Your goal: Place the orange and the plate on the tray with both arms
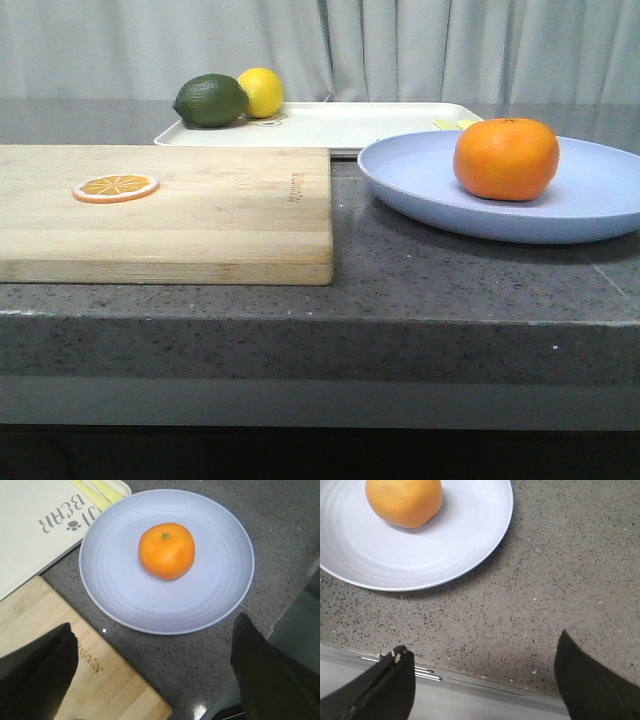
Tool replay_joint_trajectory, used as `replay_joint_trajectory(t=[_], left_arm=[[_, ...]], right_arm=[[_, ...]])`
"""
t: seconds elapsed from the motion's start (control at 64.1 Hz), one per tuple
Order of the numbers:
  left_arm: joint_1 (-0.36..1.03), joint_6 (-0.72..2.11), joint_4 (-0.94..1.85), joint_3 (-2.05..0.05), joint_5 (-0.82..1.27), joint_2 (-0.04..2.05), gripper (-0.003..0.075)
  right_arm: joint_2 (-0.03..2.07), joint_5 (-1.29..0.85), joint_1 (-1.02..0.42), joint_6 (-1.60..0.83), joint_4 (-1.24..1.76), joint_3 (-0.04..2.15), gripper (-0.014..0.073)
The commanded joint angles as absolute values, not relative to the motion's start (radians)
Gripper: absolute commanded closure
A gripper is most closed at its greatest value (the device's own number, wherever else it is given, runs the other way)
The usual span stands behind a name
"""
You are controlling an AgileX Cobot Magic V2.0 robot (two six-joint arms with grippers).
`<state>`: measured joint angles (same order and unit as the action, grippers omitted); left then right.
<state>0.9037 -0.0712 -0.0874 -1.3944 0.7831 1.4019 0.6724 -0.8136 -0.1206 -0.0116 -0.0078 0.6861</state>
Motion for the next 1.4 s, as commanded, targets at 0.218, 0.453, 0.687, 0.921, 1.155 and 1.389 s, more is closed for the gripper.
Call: replay_joint_trajectory(t=[0.218,0.453,0.687,0.921,1.155,1.389], left_arm=[[0.911,-0.088,-0.110,-1.176,0.706,1.092,0.0113],[0.859,-0.089,-0.110,-1.040,0.680,0.957,0.0113],[0.764,-0.089,-0.097,-0.889,0.613,0.841,0.0113],[0.659,-0.079,-0.068,-0.789,0.593,0.728,0.0113],[0.650,-0.053,-0.113,-0.764,0.591,0.721,0.0113],[0.650,-0.053,-0.151,-0.764,0.575,0.721,0.0113]], right_arm=[[0.676,-0.753,-0.122,-0.021,-0.011,0.721,0.0009],[0.676,-0.758,-0.122,-0.021,-0.011,0.721,0.0009],[0.676,-0.767,-0.122,-0.021,-0.009,0.721,0.0009],[0.685,-0.800,-0.122,0.009,0.067,0.722,0.0009],[0.828,-0.818,-0.065,0.072,0.062,0.809,0.0009],[1.018,-0.918,0.155,0.046,0.121,0.937,0.0011]])
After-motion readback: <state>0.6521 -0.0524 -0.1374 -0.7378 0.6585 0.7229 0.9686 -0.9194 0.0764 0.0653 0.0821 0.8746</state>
